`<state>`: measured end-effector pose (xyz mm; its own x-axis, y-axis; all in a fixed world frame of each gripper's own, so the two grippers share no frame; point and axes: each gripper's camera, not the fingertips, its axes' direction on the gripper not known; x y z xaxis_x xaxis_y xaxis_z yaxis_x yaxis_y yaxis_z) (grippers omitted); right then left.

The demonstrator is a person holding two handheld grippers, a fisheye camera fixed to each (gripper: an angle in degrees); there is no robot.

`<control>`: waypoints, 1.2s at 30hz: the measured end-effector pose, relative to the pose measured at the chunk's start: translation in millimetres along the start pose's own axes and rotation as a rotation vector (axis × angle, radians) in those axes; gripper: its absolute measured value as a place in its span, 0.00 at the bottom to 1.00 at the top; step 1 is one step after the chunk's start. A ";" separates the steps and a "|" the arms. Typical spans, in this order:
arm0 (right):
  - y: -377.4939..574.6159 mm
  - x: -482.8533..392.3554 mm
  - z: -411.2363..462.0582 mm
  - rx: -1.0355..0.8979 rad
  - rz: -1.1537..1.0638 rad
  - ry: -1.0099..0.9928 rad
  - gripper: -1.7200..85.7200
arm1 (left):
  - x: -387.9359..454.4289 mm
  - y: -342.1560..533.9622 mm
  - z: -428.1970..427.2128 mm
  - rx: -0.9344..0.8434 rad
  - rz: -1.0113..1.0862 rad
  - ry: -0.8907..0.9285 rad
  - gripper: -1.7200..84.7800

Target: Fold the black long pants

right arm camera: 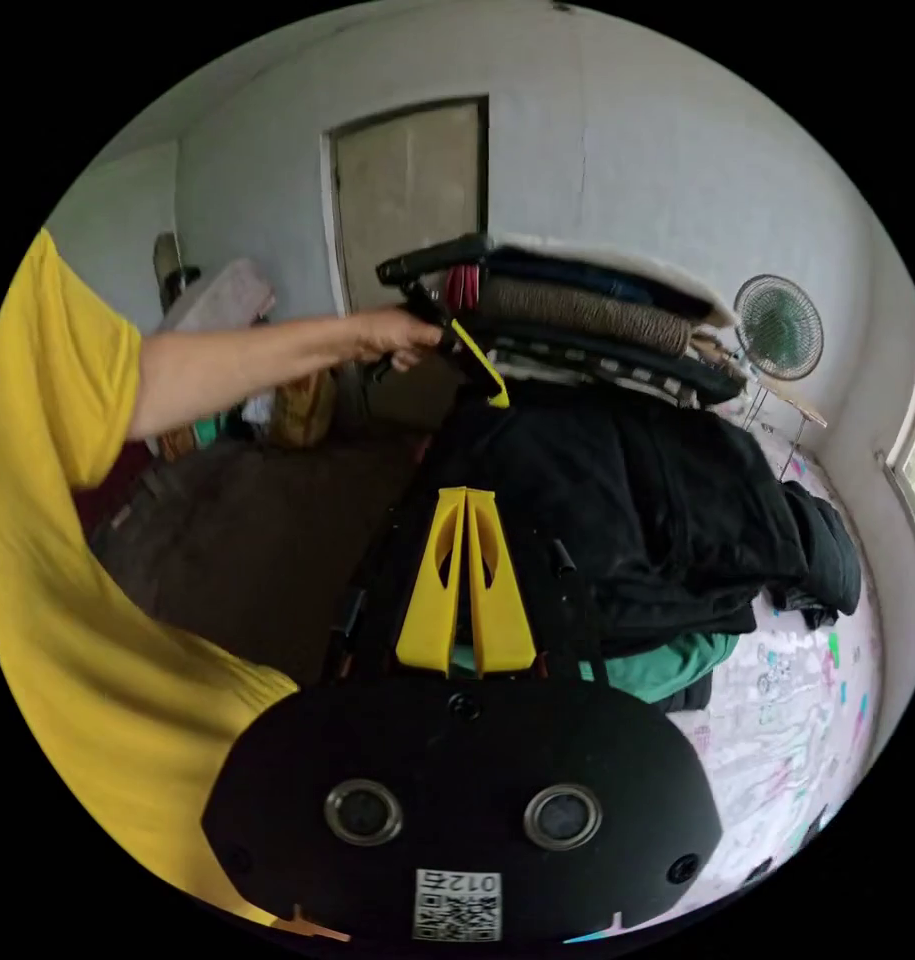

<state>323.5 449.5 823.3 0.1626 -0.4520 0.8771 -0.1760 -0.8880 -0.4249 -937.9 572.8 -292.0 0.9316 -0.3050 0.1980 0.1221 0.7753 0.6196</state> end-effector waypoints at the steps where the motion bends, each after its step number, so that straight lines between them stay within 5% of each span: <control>1: 6.5 -0.4 -2.1 0.036 0.005 -0.015 0.03 | -12.9 0.6 6.0 0.012 -0.031 0.037 0.02; 12: -3.8 -12.2 -53.7 0.034 0.095 0.007 0.03 | -30.3 25.5 -24.7 0.095 -0.024 0.065 0.02; 18: -25.6 -16.7 -117.7 0.170 0.157 0.181 0.03 | 26.3 47.9 -73.5 0.292 0.127 -0.181 0.02; 22: -39.6 4.3 -93.6 -0.027 0.223 0.273 0.03 | 40.3 14.1 -13.2 0.115 0.266 -0.196 0.02; 24: -35.2 -0.4 -99.7 0.014 0.215 0.284 0.03 | 39.9 5.9 21.7 -0.001 0.291 -0.212 0.02; 27: -26.7 -16.4 -110.6 0.063 0.184 0.339 0.03 | 39.0 14.7 33.7 0.055 0.348 -0.279 0.02; 36: -6.5 -29.1 -141.9 0.085 0.170 0.450 0.03 | -48.0 24.0 46.3 0.135 0.171 0.062 0.03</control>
<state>182.1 480.6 832.3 -0.3002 -0.5261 0.7957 -0.0809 -0.8171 -0.5708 -995.4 580.4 -251.5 0.9545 -0.1374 0.2647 -0.0829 0.7303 0.6781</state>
